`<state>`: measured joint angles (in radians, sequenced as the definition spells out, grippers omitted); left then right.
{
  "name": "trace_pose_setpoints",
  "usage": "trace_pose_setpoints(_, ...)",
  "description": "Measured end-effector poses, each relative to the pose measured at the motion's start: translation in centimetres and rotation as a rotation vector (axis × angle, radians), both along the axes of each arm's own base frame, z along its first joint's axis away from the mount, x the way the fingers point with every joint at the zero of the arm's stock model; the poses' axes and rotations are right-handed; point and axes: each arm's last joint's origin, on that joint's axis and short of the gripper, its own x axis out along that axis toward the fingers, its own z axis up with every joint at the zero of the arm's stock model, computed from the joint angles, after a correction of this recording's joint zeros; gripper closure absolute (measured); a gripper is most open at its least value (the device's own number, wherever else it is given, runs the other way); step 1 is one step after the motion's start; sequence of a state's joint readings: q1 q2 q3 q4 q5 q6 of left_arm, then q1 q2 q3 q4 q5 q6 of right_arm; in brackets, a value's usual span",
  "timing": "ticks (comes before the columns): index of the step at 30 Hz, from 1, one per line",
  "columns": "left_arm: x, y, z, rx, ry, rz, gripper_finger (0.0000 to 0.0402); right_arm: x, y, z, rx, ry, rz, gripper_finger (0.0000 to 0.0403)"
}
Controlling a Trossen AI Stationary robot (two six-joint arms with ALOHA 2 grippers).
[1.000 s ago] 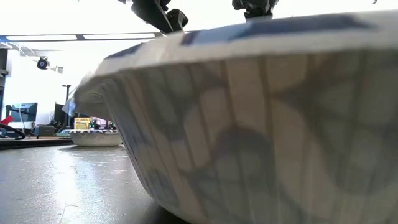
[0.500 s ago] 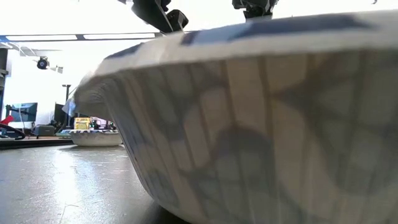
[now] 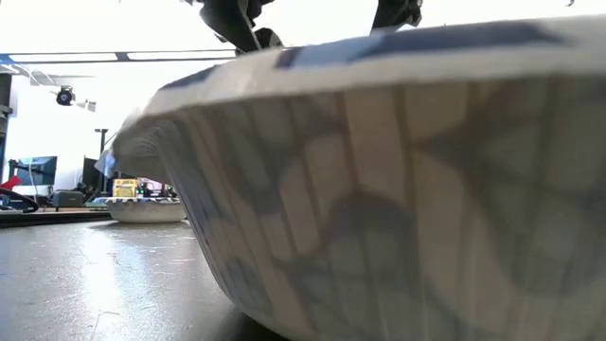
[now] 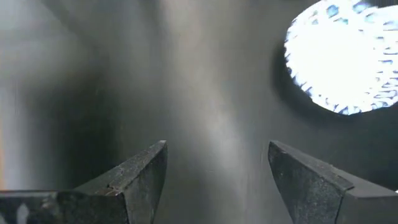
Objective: Place and stack bowls onto a shelf
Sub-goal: Put the blue bowl on the shelf
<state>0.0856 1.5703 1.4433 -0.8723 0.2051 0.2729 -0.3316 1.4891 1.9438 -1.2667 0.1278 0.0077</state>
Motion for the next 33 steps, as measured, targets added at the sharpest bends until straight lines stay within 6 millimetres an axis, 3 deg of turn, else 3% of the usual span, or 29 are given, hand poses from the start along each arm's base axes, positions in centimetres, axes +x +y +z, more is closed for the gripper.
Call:
trace_pose_setpoints(5, -1.5, 0.2, -1.4, 0.062, 0.202, 0.230, 0.0141, 0.2, 0.8, 0.0, 0.018, -0.004, 0.011, 0.0304)
trace_pose_setpoints(14, -5.8, 1.4, -6.9, 0.144, 0.472, 0.578, 0.0141, 0.6, 2.4, 0.0, 0.044, -0.007, 0.039, 0.0312)
trace_pose_setpoints(24, -11.3, 2.4, -9.3, 0.167, 0.496, 0.752, 0.0141, 0.3, 3.5, 0.1, 0.085, 0.010, 0.025, 0.0310)
trace_pose_setpoints(33, -14.1, 4.5, -9.8, 0.155, 0.415, 0.980, 0.0141, 0.3, 3.5, 0.1, 0.093, 0.006, 0.015, 0.0316)
